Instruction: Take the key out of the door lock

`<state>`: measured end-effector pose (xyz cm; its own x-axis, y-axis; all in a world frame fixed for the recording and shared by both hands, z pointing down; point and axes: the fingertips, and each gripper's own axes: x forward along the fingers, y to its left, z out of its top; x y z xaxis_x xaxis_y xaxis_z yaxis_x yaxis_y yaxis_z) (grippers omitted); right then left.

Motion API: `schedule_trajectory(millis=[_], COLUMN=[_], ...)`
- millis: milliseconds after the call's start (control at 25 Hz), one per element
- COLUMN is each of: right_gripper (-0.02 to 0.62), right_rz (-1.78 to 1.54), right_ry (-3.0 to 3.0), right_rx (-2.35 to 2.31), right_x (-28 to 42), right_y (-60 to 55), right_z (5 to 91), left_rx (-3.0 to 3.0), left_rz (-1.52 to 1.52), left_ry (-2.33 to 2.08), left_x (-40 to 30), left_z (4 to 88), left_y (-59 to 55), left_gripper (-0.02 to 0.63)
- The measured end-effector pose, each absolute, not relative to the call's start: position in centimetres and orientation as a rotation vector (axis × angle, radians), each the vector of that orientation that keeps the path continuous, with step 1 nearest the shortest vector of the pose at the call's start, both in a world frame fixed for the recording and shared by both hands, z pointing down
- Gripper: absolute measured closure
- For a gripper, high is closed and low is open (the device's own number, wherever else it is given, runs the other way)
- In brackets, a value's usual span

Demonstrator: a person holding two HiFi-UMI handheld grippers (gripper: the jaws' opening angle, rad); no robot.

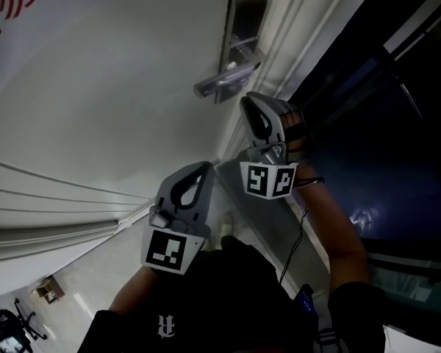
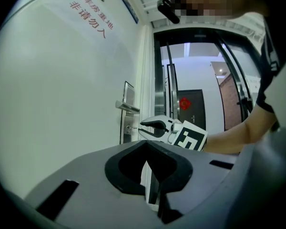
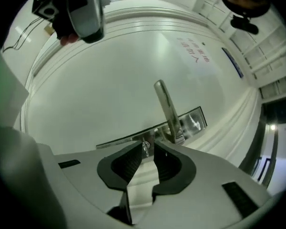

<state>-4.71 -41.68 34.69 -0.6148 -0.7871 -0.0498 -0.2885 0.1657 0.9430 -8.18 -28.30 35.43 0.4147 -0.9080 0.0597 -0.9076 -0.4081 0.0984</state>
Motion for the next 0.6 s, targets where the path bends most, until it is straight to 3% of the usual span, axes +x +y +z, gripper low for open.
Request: schedule_trajectory(millis=[120,600], right_gripper=[0.523,0.525], right_rz=[-1.546,-1.82], right_ry=[-1.898,-1.723], right_rx=[0.961,0.897], right_x=[-5.1,-6.4], right_y=[-43.2,-45.9], right_z=[35.4,35.9], left_rx=[2.522,2.47], left_rz=[0.004,0.014], left_ry=[-1.661,-1.72], left_x=[-8.0,-7.4], left_z=[35.9,36.1], left_y=[-29.3,-32.0], left_gripper=[0.601,0.601])
